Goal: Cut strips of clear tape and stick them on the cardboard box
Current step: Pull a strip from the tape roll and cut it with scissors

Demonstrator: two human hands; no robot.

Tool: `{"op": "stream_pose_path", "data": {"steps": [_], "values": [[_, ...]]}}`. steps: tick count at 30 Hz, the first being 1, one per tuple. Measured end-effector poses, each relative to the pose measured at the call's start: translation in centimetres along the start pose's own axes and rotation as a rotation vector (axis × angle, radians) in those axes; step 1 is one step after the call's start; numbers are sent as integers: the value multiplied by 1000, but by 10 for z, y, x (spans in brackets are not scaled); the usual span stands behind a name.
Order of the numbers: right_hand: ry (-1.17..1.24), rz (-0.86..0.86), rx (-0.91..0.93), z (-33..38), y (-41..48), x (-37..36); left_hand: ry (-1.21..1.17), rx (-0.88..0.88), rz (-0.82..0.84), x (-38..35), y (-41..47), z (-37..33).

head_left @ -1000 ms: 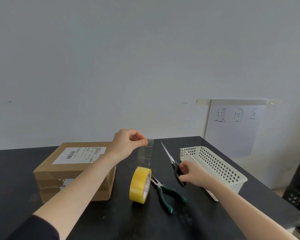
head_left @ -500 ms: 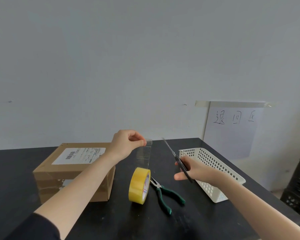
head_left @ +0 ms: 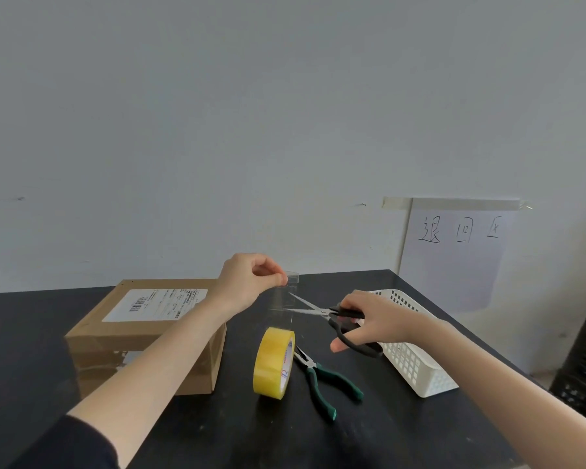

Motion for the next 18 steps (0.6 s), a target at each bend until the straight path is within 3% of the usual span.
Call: {"op": "stream_pose_path", "data": {"steps": [7,18], "values": [[-164,29,30,17,16,10,-4,10,7,0,1,1],[-182,63,5,31,22,11,-4,-6,3,0,1,1]]}}
Point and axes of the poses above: each hand's wrist, its own y-axis towards the middle knuckle, its own x-axis out of the back of the hand, z = x × y, the point moved 6 cm from there along y, towards the middle knuckle, and after that the axes turned 14 degrees about x, right-handed, at the moved point
